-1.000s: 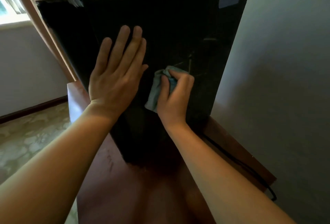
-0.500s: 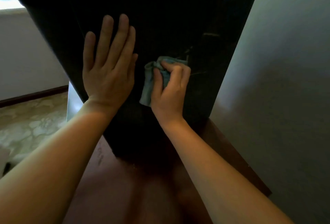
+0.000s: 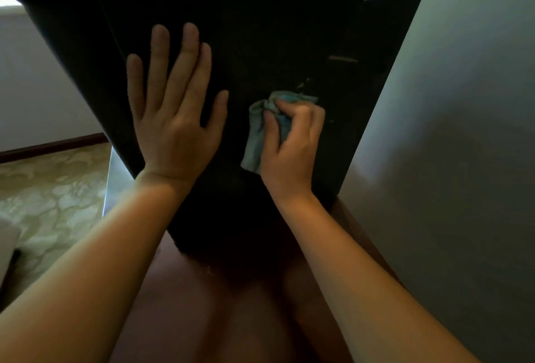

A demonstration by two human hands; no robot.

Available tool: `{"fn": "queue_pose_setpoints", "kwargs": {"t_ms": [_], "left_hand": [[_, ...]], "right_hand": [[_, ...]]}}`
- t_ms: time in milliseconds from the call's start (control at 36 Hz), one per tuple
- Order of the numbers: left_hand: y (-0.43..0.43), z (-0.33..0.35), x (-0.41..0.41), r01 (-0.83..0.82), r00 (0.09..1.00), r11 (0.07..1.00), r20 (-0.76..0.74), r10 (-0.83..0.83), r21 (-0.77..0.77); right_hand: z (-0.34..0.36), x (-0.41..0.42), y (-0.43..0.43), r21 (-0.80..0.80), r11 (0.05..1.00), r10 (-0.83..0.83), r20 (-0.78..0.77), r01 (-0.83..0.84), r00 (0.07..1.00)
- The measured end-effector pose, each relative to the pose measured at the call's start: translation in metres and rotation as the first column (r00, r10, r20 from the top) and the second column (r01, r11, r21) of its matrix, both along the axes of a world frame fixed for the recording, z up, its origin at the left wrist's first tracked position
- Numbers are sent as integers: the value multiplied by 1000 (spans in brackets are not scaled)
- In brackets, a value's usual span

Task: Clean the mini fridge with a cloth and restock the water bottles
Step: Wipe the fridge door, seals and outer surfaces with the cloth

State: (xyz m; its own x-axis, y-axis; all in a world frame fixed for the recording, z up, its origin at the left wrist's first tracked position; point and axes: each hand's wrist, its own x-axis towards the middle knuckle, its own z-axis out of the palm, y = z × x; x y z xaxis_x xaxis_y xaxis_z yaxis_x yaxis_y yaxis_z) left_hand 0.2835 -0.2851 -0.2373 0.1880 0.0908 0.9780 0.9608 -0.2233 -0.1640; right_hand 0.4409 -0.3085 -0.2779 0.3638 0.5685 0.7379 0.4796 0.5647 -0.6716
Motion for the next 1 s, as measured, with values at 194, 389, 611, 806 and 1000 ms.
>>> {"fn": "queue_pose_setpoints", "kwargs": {"t_ms": [194, 389, 611, 806, 1000], "left_hand": [[2, -3, 30, 76, 997, 994, 29, -74, -74], [12, -10, 25, -25, 979, 998, -200, 36, 55], [16, -14, 24, -58, 977, 994, -202, 75, 88], [18, -15, 22, -59, 978, 994, -196, 77, 93], [17, -15, 23, -21, 989, 996, -145, 34, 86]], "right_hand": [[-35, 6, 0, -83, 996, 38, 75, -32, 996], [-45, 23, 5, -250, 968, -103, -270, 33, 957], [-35, 11, 5, -81, 996, 37, 23, -35, 999], [-33, 10, 4, -163, 986, -55, -201, 22, 978], [-26, 3, -3, -79, 993, 95, 109, -86, 990]]}}
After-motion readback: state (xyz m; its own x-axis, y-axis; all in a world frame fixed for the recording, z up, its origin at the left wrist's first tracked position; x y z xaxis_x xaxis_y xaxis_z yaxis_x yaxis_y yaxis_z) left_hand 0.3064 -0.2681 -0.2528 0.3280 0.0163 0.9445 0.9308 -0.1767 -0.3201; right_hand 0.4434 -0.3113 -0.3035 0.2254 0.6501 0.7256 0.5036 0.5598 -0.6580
